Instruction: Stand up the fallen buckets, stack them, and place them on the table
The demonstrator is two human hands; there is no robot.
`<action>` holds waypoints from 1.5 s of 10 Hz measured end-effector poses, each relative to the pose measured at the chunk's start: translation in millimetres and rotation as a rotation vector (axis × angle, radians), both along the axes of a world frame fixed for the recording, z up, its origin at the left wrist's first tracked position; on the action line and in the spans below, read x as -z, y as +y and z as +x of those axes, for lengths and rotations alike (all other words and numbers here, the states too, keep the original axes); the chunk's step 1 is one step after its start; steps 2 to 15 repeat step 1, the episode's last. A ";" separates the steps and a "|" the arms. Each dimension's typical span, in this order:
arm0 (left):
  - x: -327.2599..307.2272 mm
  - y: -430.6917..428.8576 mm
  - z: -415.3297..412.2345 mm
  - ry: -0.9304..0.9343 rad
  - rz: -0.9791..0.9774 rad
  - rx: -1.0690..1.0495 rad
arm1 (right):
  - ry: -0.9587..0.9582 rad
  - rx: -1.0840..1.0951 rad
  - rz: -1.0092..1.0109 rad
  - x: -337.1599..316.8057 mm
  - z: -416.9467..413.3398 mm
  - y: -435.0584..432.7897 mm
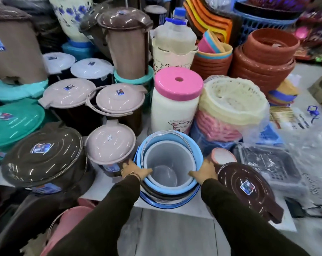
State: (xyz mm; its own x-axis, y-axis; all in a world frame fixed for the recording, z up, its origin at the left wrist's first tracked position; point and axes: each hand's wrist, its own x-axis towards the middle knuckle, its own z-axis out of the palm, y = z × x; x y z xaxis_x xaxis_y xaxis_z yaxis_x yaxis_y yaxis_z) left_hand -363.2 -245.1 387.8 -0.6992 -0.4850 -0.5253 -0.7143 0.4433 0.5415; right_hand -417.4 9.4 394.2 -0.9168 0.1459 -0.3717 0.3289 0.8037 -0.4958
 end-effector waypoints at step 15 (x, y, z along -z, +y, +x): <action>-8.5 0.0 -2.6 -0.033 -0.101 0.055 | 0.000 -0.025 0.008 -11.0 1.6 0.4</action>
